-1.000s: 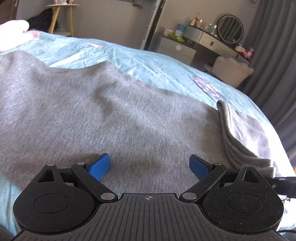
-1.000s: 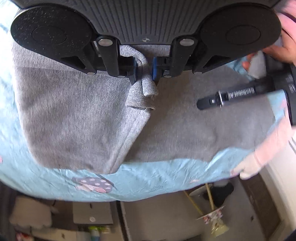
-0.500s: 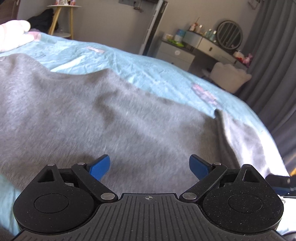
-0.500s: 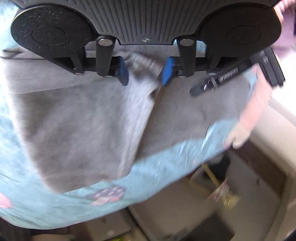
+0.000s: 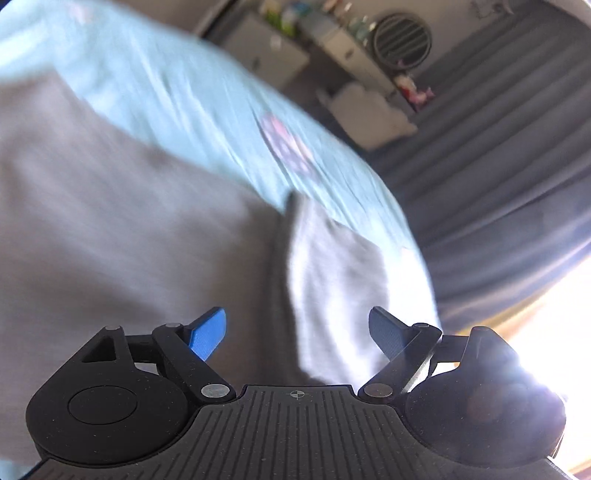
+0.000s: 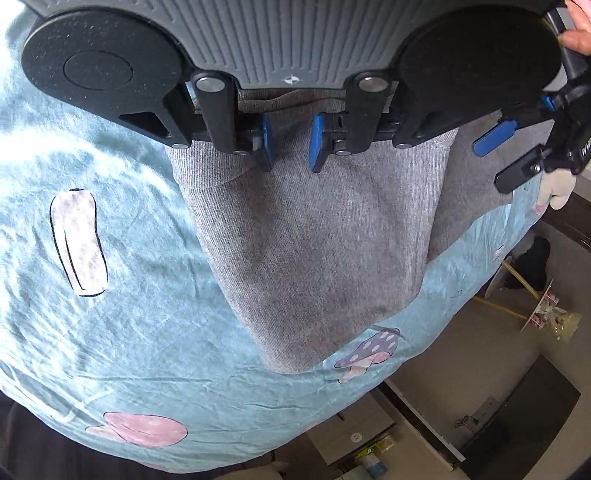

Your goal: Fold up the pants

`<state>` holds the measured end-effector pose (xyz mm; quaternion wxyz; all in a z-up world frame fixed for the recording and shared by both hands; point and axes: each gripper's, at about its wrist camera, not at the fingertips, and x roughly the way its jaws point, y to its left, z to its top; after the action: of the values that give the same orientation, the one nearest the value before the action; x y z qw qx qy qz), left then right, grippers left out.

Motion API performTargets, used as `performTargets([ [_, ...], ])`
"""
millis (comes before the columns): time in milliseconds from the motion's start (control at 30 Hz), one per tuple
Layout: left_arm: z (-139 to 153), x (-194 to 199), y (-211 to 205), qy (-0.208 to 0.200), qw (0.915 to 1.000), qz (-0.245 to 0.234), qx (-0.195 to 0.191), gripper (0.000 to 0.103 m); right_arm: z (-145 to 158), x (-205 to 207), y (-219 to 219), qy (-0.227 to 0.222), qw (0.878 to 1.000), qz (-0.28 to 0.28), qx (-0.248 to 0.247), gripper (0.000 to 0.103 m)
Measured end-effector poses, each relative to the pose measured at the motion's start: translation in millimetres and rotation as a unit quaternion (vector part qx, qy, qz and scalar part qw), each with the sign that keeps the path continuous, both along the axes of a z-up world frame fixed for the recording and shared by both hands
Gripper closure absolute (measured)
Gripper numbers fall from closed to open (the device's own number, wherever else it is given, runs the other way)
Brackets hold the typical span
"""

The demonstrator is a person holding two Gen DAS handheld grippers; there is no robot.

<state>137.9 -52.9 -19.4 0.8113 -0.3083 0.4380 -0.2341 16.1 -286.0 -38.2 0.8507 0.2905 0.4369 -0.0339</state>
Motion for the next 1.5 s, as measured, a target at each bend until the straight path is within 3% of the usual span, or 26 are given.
performTargets([
  [133,-30.1,32.3,-25.8,0.075,0.9970,-0.013,-0.008,0.036,-2.4,-3.1,-3.5,-0.010,1.000,0.001,0.002,0.087],
  [333,-59.2,50.4,-35.0,0.128,0.9880,0.001,-0.087,0.042,-7.1,-2.6,-6.4,-0.017,1.000,0.005,0.014,0.086],
  [400,-66.3,53.7,-33.8,0.143,0.9845,0.011,-0.100,0.058,-9.4,-1.6,-8.5,-0.023,0.999,0.003,0.031,0.084],
  [433,-70.0,55.0,-34.7,0.154,0.9826,0.016,-0.102,0.074,-10.5,-1.7,-9.8,-0.022,0.999,0.000,0.037,0.084],
  [467,-73.3,55.4,-35.5,0.164,0.9811,0.020,-0.101,0.083,-11.2,-1.7,-10.8,-0.023,0.999,-0.002,0.041,0.084],
  [567,-70.4,50.2,-32.8,0.147,0.9833,0.032,-0.103,0.087,-11.7,-5.0,-14.9,-0.033,0.998,-0.007,0.060,0.083],
  [733,-36.5,31.3,-23.8,0.080,0.9942,0.022,-0.069,0.089,-10.3,-12.1,-20.5,-0.042,0.995,-0.016,0.089,0.083],
  [833,-14.2,24.3,-8.5,0.043,0.9984,0.014,-0.034,0.089,-4.3,-14.8,-12.5,-0.053,0.994,0.015,0.089,0.080],
  [1067,-9.7,7.5,49.0,0.051,0.9944,0.054,0.075,0.084,2.1,-6.3,10.2,-0.049,0.995,0.074,0.054,0.079],
  [1133,-16.5,1.0,58.7,0.054,0.9931,0.072,0.075,0.081,1.0,-2.8,11.4,-0.041,0.995,0.071,0.051,0.079],
  [1200,-23.3,-5.7,63.0,0.052,0.9938,0.082,0.053,0.069,-0.4,-1.1,11.7,-0.037,0.996,0.068,0.054,0.079],
  [1367,-32.0,-11.6,58.2,0.068,0.9961,0.057,0.006,0.052,1.9,-6.2,10.9,-0.037,0.996,0.059,0.053,0.078],
  [1500,-37.0,-5.4,58.6,0.086,0.9948,0.048,-0.024,0.049,4.4,-13.5,13.7,-0.021,0.997,0.053,0.050,0.075],
])
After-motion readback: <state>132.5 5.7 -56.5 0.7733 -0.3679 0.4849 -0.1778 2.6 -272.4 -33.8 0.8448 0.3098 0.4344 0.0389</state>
